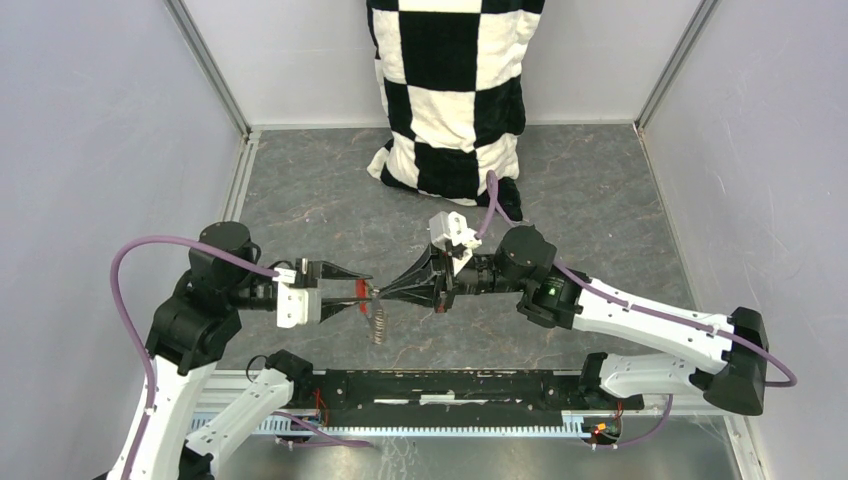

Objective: Put the keys on the keyring

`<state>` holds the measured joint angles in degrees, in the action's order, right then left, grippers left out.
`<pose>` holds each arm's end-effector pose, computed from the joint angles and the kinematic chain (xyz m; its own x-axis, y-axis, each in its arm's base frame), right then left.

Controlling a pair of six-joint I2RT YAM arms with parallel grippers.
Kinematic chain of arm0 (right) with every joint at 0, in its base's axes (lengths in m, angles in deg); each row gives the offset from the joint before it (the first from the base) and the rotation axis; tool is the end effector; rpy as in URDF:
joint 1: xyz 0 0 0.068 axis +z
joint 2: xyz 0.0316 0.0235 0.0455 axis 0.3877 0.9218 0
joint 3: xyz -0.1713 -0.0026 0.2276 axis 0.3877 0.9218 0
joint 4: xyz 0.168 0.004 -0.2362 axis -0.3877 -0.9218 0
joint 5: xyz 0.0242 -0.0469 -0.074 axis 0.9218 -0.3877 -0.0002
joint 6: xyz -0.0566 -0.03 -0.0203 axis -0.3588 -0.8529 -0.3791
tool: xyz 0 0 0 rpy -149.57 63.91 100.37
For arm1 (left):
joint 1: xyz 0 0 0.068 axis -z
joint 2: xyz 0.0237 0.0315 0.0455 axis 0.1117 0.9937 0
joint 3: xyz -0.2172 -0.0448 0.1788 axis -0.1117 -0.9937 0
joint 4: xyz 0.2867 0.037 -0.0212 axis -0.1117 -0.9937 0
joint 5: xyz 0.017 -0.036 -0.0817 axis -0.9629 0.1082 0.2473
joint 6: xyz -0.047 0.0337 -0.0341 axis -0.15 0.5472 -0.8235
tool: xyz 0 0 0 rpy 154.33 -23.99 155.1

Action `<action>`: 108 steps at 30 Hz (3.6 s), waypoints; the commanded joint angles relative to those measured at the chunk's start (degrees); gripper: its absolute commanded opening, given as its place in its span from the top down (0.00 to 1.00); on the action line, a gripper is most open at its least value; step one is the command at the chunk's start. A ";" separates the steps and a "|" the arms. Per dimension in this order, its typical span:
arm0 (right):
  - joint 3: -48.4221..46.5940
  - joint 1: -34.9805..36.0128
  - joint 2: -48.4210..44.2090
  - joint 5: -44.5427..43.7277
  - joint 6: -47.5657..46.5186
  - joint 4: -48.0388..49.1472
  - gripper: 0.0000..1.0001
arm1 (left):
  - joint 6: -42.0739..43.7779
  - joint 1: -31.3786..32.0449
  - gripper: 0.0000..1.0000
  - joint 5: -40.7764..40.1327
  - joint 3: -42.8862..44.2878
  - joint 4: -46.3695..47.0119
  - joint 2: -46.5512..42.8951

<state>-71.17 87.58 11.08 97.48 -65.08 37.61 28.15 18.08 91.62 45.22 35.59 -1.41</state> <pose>0.1082 0.2922 0.3982 -0.1339 0.1044 -0.9855 -0.9876 -0.0966 0.1240 0.0778 -0.0863 0.4386 0.4687 0.1975 -0.8610 0.8809 -0.0322 0.4722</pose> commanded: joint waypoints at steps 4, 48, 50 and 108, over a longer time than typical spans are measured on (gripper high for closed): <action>6.59 -0.20 -2.10 -1.29 6.90 23.71 1.00 | 0.96 0.04 0.60 3.17 1.57 -2.68 -0.12; 13.59 0.49 8.81 -4.23 24.53 59.55 1.00 | -16.91 0.03 0.68 -1.85 -9.30 23.55 -9.83; 13.44 0.51 8.97 -4.43 24.46 59.97 1.00 | -16.29 0.03 0.73 -0.75 -9.15 22.21 -9.57; 17.00 4.57 11.40 -6.93 15.99 66.30 0.99 | -18.21 0.03 0.80 3.75 -1.40 8.31 -2.24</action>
<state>-51.72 92.00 23.30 90.50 -47.53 103.61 5.99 18.10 91.51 40.55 49.76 -5.30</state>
